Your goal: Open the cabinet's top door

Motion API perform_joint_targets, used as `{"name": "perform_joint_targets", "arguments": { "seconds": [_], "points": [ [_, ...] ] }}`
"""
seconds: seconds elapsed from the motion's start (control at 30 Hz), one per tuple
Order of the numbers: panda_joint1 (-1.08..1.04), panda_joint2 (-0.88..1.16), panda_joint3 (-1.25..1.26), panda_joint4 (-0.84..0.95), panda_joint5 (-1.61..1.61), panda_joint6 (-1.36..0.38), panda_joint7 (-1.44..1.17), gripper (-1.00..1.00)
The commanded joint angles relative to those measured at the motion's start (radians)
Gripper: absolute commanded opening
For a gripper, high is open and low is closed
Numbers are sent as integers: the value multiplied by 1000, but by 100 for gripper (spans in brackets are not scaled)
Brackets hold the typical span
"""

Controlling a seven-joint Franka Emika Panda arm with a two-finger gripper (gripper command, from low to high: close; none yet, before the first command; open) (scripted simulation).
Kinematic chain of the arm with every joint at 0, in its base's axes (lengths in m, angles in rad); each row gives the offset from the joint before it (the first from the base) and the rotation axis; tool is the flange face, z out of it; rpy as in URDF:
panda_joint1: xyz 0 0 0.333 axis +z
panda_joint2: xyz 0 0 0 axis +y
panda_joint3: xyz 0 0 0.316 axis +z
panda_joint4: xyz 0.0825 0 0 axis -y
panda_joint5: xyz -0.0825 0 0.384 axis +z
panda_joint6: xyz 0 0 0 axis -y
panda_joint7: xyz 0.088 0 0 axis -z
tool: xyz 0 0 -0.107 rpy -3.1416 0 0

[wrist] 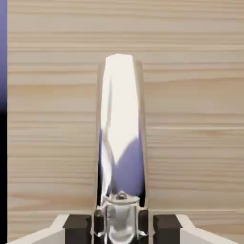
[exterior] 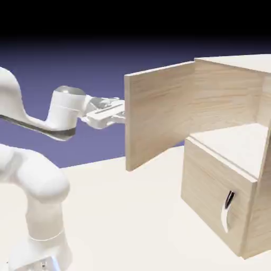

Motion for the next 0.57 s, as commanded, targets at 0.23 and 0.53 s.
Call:
{"name": "perform_joint_targets", "arguments": {
  "seconds": [0.23, 0.53],
  "points": [
    [-154, 290, 255, 281, 189, -314, 110, -100],
    [-318, 609, 475, 564, 261, -635, 279, -100]
  ]
}}
